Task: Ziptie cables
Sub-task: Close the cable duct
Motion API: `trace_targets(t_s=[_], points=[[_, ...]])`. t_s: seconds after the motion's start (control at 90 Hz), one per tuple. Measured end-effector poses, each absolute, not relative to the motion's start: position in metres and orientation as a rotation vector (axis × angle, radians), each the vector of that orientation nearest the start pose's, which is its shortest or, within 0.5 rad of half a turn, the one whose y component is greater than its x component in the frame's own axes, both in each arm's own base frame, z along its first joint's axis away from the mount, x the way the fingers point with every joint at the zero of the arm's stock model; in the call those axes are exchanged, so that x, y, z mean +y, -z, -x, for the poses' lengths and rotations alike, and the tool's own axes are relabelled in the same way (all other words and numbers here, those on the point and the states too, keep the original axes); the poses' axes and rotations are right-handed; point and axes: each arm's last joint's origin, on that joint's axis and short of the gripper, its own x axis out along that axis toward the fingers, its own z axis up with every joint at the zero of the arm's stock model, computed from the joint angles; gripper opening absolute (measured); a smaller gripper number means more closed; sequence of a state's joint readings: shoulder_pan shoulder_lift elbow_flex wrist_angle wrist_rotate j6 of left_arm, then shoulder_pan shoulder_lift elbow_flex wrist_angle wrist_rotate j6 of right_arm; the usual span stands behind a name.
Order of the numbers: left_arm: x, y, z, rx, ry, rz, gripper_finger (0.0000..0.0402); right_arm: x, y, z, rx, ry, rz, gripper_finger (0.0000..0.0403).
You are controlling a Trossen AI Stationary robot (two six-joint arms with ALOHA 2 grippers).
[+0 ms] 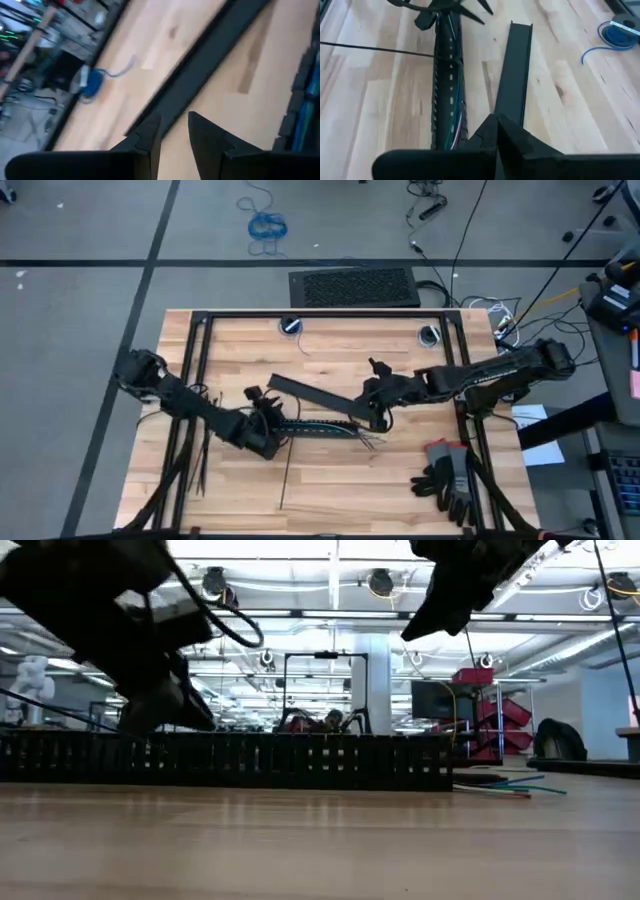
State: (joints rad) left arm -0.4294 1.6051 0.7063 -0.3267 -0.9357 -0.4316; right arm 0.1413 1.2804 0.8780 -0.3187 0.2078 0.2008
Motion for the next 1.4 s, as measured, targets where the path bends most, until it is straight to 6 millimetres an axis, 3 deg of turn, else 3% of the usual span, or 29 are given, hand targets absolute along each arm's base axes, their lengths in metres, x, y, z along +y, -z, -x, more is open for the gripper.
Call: trace_targets(t_s=[0.122, 0.267, 0.489, 0.689, 0.889, 1.4], points=[[-0.087, -0.134, -0.247, 0.786, -0.626, -0.311, 0.0107, 0.026, -0.246, -0.264, 0.739, 0.196, -0.042, 0.0001], [-0.097, -0.147, -0.252, 0.701, -0.608, -0.225, 0.0107, 0.007, -0.226, -0.273, 0.843, 0.294, -0.017, 0.0011], [-0.112, -0.183, -0.250, 0.596, -0.538, -0.163, 0.0107, -0.020, -0.177, -0.296, 0.992, 0.300, -0.045, 0.0080], [-0.112, -0.200, -0.232, 0.578, -0.550, -0.143, 0.0106, -0.034, -0.142, -0.309, 1.053, 0.293, -0.109, 0.0132], [-0.104, -0.194, -0.218, 0.661, -0.626, -0.123, 0.0106, -0.036, -0.139, -0.317, 0.999, 0.238, -0.153, 0.0139], [-0.106, -0.193, -0.216, 0.687, -0.602, -0.094, 0.0106, -0.044, -0.139, -0.317, 0.989, 0.282, -0.146, 0.0139]])
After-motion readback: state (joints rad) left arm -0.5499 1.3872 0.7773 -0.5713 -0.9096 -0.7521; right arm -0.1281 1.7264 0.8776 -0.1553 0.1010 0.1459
